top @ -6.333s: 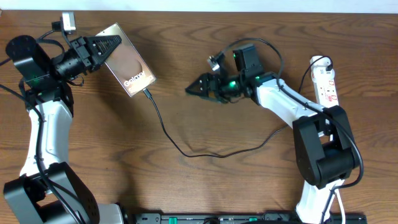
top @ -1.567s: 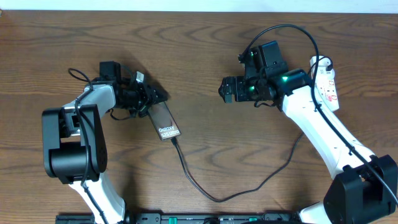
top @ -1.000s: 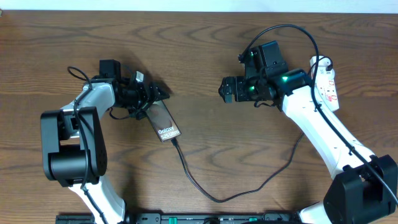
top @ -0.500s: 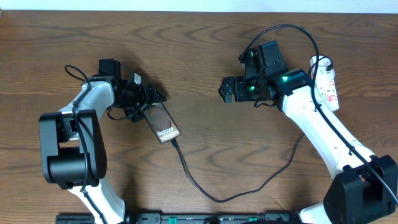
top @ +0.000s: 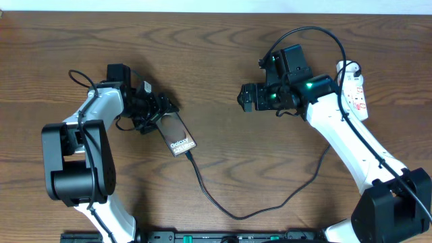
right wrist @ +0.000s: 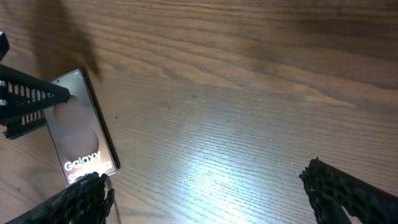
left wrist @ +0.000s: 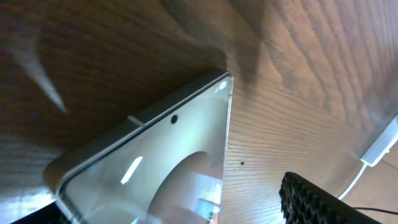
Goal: Plug charger to phone and switch on socket
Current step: 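Lay the phone flat on the table and release it with the left gripper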
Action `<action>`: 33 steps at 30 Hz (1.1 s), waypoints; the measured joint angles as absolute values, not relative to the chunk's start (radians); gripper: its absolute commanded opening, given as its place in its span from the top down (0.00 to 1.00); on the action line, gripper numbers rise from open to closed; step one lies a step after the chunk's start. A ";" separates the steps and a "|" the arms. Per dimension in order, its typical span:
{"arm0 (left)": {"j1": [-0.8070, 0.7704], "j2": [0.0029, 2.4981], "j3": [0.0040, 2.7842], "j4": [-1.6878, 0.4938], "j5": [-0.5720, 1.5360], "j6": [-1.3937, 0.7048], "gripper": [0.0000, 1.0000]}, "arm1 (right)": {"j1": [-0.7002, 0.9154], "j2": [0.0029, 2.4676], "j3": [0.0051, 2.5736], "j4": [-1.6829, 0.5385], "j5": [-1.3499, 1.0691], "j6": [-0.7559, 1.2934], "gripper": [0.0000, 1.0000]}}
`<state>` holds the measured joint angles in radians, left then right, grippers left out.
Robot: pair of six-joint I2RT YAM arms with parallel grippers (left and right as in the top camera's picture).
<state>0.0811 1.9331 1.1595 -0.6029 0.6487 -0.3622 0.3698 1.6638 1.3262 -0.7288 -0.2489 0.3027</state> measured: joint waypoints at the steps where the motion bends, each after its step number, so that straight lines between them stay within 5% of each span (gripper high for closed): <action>1: 0.081 1.933 1.160 -0.609 0.644 -0.362 0.16 | 0.370 1.664 1.326 -0.729 -0.249 0.303 0.01; 33: 0.080 1.906 1.163 -0.671 0.503 -0.362 0.16 | 0.370 1.664 1.326 -0.748 -0.249 0.303 0.01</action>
